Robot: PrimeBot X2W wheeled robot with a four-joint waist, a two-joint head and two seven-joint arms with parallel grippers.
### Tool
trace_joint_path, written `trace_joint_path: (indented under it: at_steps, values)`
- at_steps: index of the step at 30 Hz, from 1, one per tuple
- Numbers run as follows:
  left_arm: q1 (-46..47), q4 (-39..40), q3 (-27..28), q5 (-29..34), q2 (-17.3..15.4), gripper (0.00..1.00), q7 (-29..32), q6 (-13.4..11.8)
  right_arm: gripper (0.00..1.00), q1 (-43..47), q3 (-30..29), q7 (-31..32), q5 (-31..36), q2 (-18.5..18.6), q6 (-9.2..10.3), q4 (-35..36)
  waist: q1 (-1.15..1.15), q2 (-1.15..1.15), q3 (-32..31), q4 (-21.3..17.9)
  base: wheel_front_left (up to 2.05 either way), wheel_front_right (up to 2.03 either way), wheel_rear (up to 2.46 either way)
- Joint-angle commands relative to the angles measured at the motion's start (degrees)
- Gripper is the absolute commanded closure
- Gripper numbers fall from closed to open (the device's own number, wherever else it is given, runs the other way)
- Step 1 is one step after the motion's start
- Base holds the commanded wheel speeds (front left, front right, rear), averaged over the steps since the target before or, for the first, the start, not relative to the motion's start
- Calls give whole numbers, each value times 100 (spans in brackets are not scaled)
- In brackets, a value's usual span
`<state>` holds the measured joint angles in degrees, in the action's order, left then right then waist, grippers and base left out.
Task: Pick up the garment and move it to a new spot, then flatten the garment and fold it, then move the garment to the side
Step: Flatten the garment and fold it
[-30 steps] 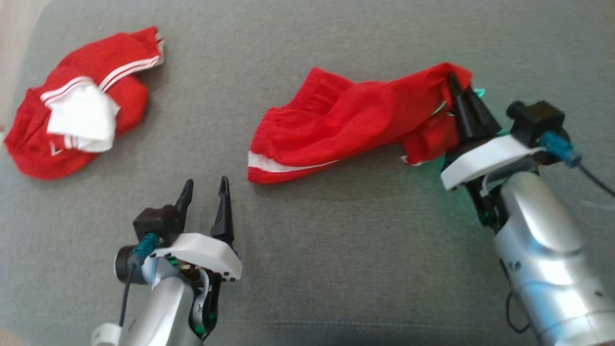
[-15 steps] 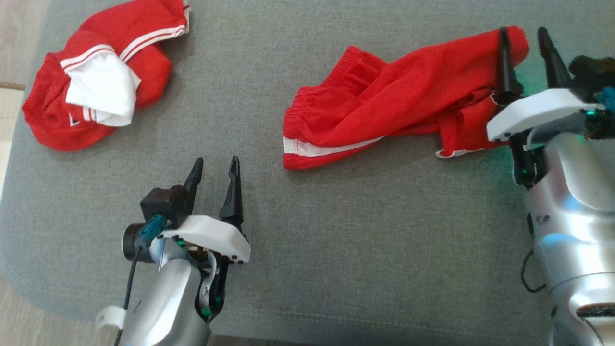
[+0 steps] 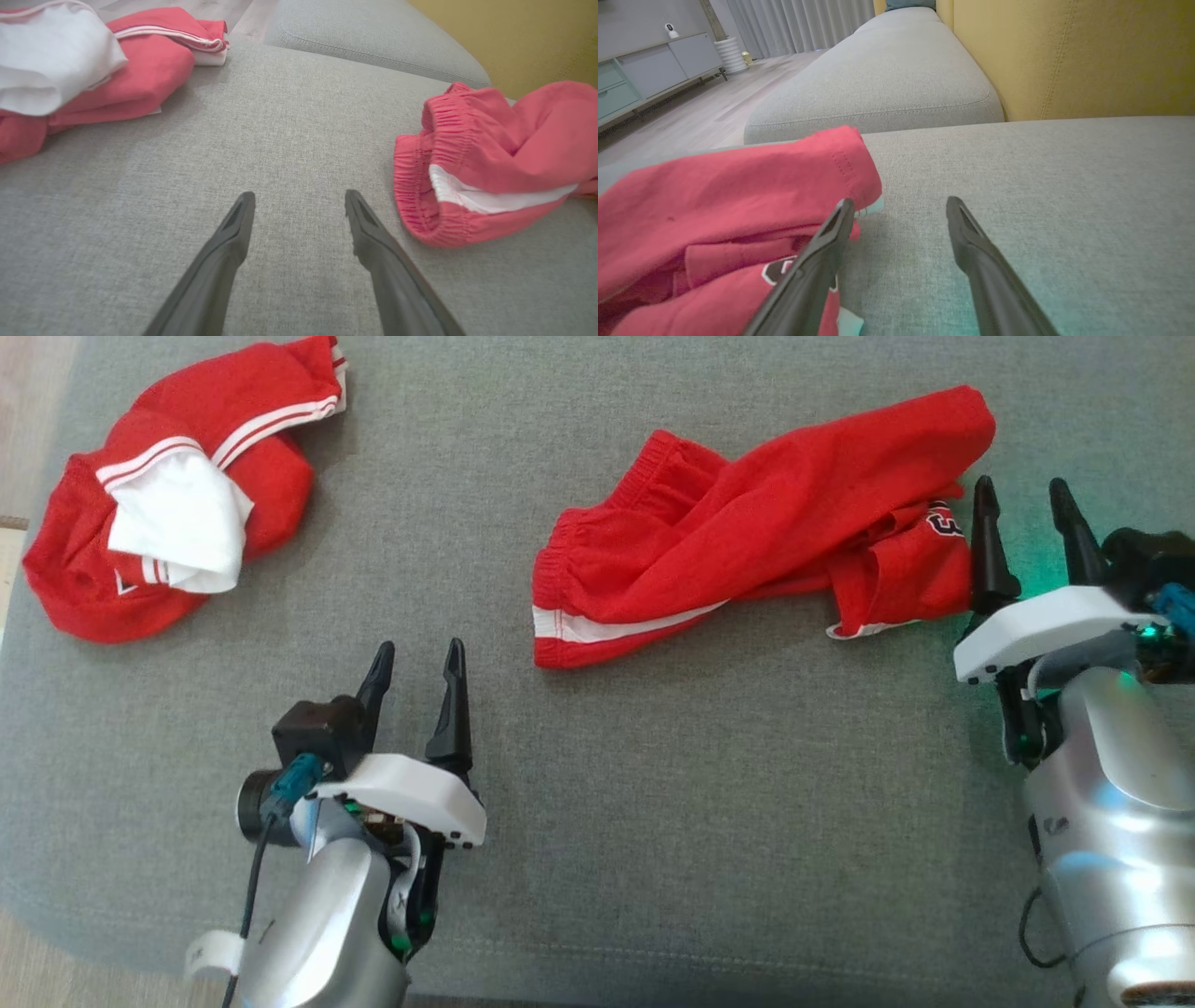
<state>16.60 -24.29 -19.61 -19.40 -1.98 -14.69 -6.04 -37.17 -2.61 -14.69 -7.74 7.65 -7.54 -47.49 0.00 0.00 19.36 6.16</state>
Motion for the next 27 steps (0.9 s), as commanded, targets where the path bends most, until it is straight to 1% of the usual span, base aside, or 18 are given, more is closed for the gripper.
trace_joint_path:
  at_steps: [1,7,16,21,27]
  values:
    - [70,179,179,15,-89,0,-31,12,0,-58,120,-31,54,-4,5,135,0,0,8,7,0,0,0]
    - [82,169,174,21,-89,0,-31,28,0,-143,115,-31,130,33,5,40,0,0,82,58,0,0,0]
    - [125,172,178,30,-89,0,-31,51,0,-605,216,-31,534,183,5,-273,0,0,233,200,0,0,0]
    - [134,193,134,2,-89,0,-31,44,0,-767,378,-31,746,246,5,-417,0,0,282,278,0,0,0]
    - [154,196,85,-36,-89,0,-31,43,0,-921,469,-31,742,248,5,-698,0,0,343,349,0,0,0]
